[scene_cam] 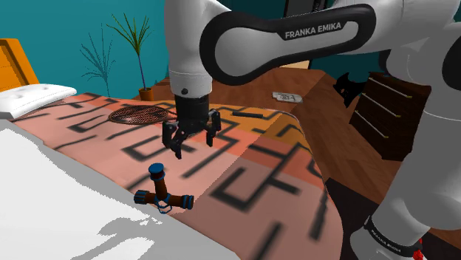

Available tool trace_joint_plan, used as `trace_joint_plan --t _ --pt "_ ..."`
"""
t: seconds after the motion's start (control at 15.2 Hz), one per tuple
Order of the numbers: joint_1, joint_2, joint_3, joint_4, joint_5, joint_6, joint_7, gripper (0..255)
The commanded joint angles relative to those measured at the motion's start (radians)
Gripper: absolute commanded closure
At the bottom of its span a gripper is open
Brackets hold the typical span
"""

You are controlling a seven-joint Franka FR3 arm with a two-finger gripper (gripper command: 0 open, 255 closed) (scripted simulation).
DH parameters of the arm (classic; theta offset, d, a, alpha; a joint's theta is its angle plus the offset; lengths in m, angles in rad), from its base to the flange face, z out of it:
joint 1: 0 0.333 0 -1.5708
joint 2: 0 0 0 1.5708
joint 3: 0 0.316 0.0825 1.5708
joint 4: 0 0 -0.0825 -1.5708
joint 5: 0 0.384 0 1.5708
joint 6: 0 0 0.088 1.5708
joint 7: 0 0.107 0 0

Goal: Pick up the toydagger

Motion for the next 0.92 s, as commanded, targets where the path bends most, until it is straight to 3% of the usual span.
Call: trace_joint_plan --t 0.0,0.4,0.86 --pt "0.051 0.108 0.004 0.110 -0.063 -0.033 0.059 0" --pt "0.253 0.417 -0.035 0.504 -0.203 -0.174 0.154 0" --pt "0.229 0.408 -0.038 0.392 -0.202 -0.074 0.163 0"
